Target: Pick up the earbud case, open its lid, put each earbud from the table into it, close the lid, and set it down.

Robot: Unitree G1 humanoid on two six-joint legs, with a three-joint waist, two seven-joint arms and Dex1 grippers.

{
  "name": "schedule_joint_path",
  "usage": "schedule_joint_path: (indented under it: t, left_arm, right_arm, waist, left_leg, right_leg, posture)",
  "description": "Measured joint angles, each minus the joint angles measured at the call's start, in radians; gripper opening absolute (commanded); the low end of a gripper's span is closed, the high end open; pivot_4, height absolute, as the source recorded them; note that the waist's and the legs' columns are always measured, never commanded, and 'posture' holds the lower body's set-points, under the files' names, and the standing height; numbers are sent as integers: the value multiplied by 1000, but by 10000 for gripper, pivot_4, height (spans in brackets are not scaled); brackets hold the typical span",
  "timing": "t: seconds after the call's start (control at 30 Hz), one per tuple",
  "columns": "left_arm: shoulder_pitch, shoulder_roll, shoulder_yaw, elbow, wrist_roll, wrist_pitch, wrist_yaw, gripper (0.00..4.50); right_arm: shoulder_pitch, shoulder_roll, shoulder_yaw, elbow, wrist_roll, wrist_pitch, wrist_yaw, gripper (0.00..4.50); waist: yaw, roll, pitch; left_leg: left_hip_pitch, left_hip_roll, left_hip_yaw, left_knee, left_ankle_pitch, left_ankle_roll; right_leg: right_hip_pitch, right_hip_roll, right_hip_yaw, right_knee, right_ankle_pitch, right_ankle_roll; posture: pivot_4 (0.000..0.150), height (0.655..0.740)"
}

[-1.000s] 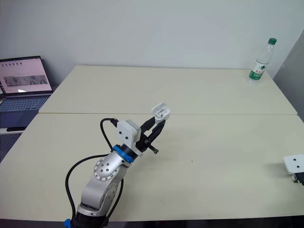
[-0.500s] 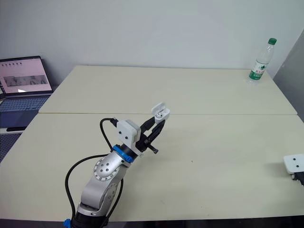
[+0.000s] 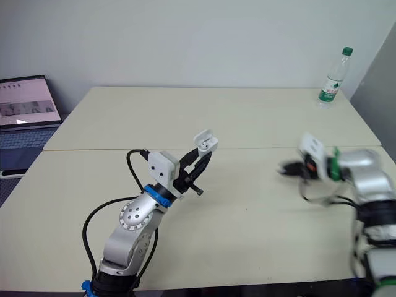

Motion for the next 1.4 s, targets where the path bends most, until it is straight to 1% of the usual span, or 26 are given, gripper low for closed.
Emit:
schedule_joint_path:
  t: [0.07,0.17,0.27,0.4,0.63,0.8,0.93,1.4]
  left_arm:
    - [-16,10,6,2,-19,19,-14,7946]
    - [-53,28,22,24,-42,38,-39,7946]
    - [-77,39,39,40,-54,45,-53,7946]
    - [-109,40,44,61,-59,52,-64,7946]
    - [-118,29,41,61,-70,63,-66,7946]
    - [-131,17,42,61,-73,63,-62,7946]
    - [-130,10,39,60,-73,63,-62,7946]
    - [-132,5,35,65,-74,67,-64,7946]
  right_arm:
    - [-71,95,-60,-71,85,148,-117,3945]
    - [-113,223,-144,-131,202,297,-255,3945]
    - [-113,276,-157,-161,271,371,-334,3945]
    - [-112,311,-187,-191,308,381,-413,3945]
    - [-57,317,-163,-242,301,300,-472,3945]
    - [-14,284,-102,-283,258,203,-467,3945]
    - [11,263,-85,-289,246,156,-464,3945]
    - [69,242,-6,-308,178,-6,-438,3945]
  waist:
    - [16,0,0]
    - [37,-1,0]
    - [40,-1,0]
    - [35,-1,0]
    - [26,-1,0]
    - [22,-1,0]
    - [18,-1,0]
    - [9,-1,0]
  left_leg:
    - [-5,-2,-4,0,0,0]
    - [-12,-3,-6,3,0,1]
    - [-14,-4,-5,5,-2,3]
    - [-14,-4,-5,5,-2,4]
    - [-13,-2,-5,5,-2,4]
    - [-13,-2,-5,5,-2,4]
    - [-13,-2,-5,5,-2,4]
    - [-13,-2,-5,4,-2,4]
  right_leg:
    - [-1,0,-1,-2,0,0]
    - [-5,-1,0,-3,0,0]
    - [-5,-2,0,-3,0,0]
    - [-5,-1,0,-3,0,0]
    - [-5,2,0,-1,0,0]
    - [-5,2,0,-2,0,0]
    - [-5,2,1,-2,0,0]
    - [-5,2,1,-3,0,1]
  posture:
    - [1500,7400]
    - [1500,7400]
    - [1500,7400]
    - [1500,7400]
    - [1500,7400]
    - [1500,7400]
    - [1500,7400]
    - [1500,7400]
